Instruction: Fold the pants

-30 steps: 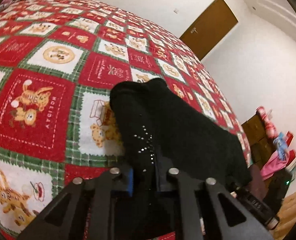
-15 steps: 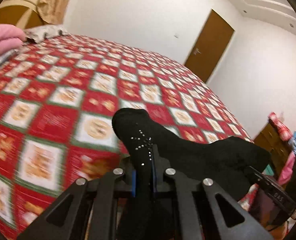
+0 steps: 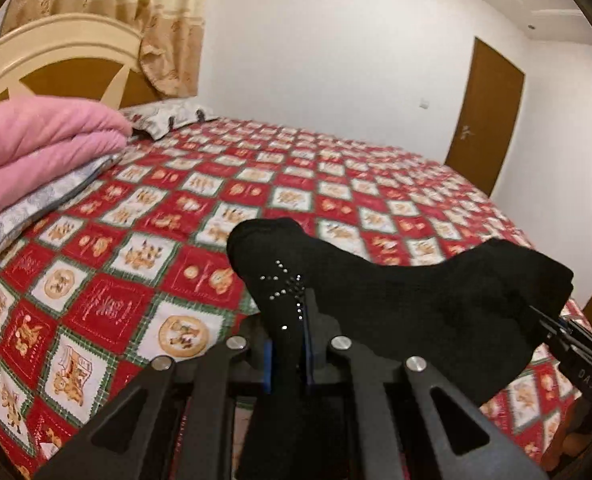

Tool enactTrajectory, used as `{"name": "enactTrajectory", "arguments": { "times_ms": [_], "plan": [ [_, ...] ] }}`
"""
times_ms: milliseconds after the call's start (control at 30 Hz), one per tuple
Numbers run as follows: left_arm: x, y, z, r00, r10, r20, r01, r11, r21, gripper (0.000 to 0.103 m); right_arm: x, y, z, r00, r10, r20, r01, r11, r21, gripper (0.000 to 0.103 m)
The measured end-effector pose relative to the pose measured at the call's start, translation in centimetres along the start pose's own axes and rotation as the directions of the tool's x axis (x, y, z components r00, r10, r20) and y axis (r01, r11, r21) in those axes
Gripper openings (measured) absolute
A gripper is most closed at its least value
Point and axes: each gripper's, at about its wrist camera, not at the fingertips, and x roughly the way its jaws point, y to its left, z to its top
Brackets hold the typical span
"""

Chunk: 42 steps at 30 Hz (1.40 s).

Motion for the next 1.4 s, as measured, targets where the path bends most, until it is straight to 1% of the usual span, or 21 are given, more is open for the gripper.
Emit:
{"name": "enactTrajectory", "arguments": {
  "times_ms": [133, 200, 300, 333, 400, 433, 467, 600, 700, 767, 900, 933, 967, 1000, 1033, 1100, 1167, 1233, 1300, 1367, 1400],
  "plan": [
    [4.4, 1.5, -3.0, 0.991, 0.056, -0.119, -0.056, 0.998, 0.006, 0.012, 5.9, -0.8, -3.4, 0.988, -0.028, -0.152, 0.031, 0.999, 0.014, 0.031],
    [6.1, 2.5, -4.8, 0.982, 0.055, -0.18, -0.06, 0.998, -0.023, 0.016, 7.0, -1.1, -4.8, 0.983, -0.033, -0.182, 0.035, 0.999, 0.008, 0.033],
    [5.6, 3.2, -5.5, 0.988, 0.034, -0.149, -0.042, 0.998, -0.049, 0.025, 6.9, -2.5, -4.9, 0.982, 0.005, -0.189, 0.008, 0.997, 0.072, 0.037],
    [5.6, 3.3, -5.5, 0.988, 0.037, -0.148, -0.044, 0.998, -0.05, 0.028, 6.9, -2.8, -5.1, 0.981, 0.01, -0.195, 0.005, 0.997, 0.081, 0.042],
    [5.6, 3.7, -5.5, 0.987, 0.069, -0.145, -0.078, 0.995, -0.055, 0.052, 7.3, -3.3, -5.2, 0.978, 0.006, -0.208, 0.018, 0.994, 0.111, 0.052],
    [5.6, 4.1, -5.6, 0.985, 0.09, -0.145, -0.1, 0.993, -0.062, 0.058, 7.4, -3.6, -5.2, 0.976, 0.005, -0.216, 0.024, 0.991, 0.131, 0.06],
    [5.5, 4.4, -5.6, 0.984, 0.095, -0.148, -0.107, 0.992, -0.072, 0.069, 7.5, -4.0, -5.3, 0.975, 0.012, -0.221, 0.021, 0.989, 0.149, 0.065],
    [4.4, 5.8, -6.0, 0.984, 0.059, -0.169, -0.079, 0.991, -0.11, 0.081, 6.2, -4.8, -5.7, 0.976, 0.063, -0.209, -0.021, 0.98, 0.2, 0.066],
    [3.1, 6.3, -6.2, 0.981, 0.106, -0.161, -0.121, 0.989, -0.086, 0.094, 4.4, -5.6, -6.3, 0.981, 0.074, -0.18, -0.029, 0.969, 0.244, 0.066],
    [2.1, 6.8, -6.3, 0.981, 0.128, -0.148, -0.142, 0.986, -0.087, 0.096, 2.8, -6.3, -6.7, 0.986, 0.068, -0.151, -0.02, 0.954, 0.301, 0.066],
    [0.8, 7.1, -6.4, 0.976, 0.172, -0.132, -0.186, 0.977, -0.104, 0.096, -0.7, -6.6, -6.3, 0.995, -0.081, -0.055, 0.094, 0.946, 0.311, 0.066],
    [0.5, 6.9, -6.3, 0.974, 0.191, -0.121, -0.203, 0.975, -0.096, 0.096, -1.3, -6.1, -5.8, 0.993, -0.111, -0.033, 0.116, 0.952, 0.283, 0.065],
    [-0.1, 6.3, -6.0, 0.972, 0.216, -0.096, -0.224, 0.972, -0.076, 0.096, -1.9, -5.2, -5.1, 0.991, -0.132, -0.008, 0.131, 0.965, 0.227, 0.059],
    [-0.8, 5.4, -5.5, 0.97, 0.239, -0.054, -0.241, 0.97, -0.043, 0.096, -2.1, -4.2, -4.4, 0.991, -0.137, 0.006, 0.134, 0.976, 0.169, 0.052],
    [-1.3, 4.6, -5.2, 0.97, 0.241, -0.025, -0.242, 0.97, -0.024, 0.096, -2.0, -3.0, -3.7, 0.99, -0.138, 0.013, 0.136, 0.986, 0.101, 0.04],
    [-2.5, 2.3, -4.1, 0.978, 0.203, 0.051, -0.204, 0.979, 0.015, 0.096, -1.2, -0.5, -2.5, 0.993, -0.119, 0.015, 0.119, 0.993, -0.016, 0.037],
    [-2.6, 0.3, -3.4, 0.984, 0.157, 0.085, -0.162, 0.986, 0.05, 0.096, 0.6, 1.3, -1.6, 0.996, -0.094, 0.002, 0.094, 0.992, -0.089, 0.036],
    [-1.4, -1.7, -3.0, 0.989, 0.125, 0.082, -0.131, 0.989, 0.075, 0.096, 2.8, 1.5, -1.5, 0.997, -0.066, -0.04, 0.062, 0.994, -0.088, 0.036],
    [0.4, -2.9, -3.1, 0.995, 0.08, 0.063, -0.086, 0.992, 0.091, 0.096, 5.4, 0.5, -2.3, 0.99, -0.038, -0.139, 0.032, 0.999, -0.044, 0.036],
    [2.9, -3.4, -3.8, 0.997, 0.08, -0.024, -0.077, 0.993, 0.09, 0.096, 7.5, -1.1, -3.7, 0.974, -0.046, -0.224, 0.045, 0.999, -0.01, 0.035],
    [4.1, -3.2, -4.3, 0.993, 0.085, -0.081, -0.079, 0.994, 0.077, 0.096, 7.0, -1.3, -4.1, 0.985, -0.03, -0.173, 0.025, 0.999, -0.031, 0.035]
  ]
}}
